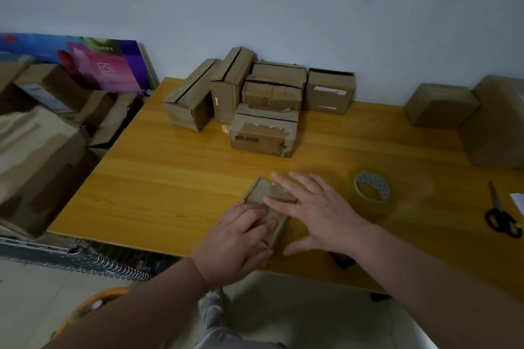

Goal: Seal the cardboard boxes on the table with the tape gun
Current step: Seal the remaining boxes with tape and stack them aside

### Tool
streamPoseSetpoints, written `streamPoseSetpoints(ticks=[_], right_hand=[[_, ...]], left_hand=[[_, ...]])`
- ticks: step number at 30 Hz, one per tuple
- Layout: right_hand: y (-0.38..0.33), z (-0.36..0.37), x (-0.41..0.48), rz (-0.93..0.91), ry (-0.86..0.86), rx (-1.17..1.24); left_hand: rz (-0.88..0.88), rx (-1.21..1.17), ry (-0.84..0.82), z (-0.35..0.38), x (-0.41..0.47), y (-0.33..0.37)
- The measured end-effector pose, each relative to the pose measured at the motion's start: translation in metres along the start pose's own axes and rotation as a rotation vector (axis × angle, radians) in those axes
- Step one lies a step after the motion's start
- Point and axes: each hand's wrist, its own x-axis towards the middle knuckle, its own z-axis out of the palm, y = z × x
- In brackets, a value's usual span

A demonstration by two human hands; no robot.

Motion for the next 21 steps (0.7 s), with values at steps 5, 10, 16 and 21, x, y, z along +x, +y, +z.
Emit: streamPoseSetpoints(ticks=[5,10,16,21], right_hand=[[0.011,-0.008,0.016,0.127,-0.064,0.025],[0.006,-0.006,0.033,0.083,-0.140,-0.103],[-0.001,-0.009,0.032,0.066,-0.158,-0.153],[-0.004,-0.013,0.027,-0.011,-0.167,-0.127]], left_hand=[[-0.006,-0.015,0.000,0.000,0.000,0.001],[-0.004,-0.039,0.013,0.000,0.001,0.000],[-0.001,-0.038,-0.003,0.000,0.002,0.001],[-0.013,-0.040,-0.017,-0.003,0.002,0.002]])
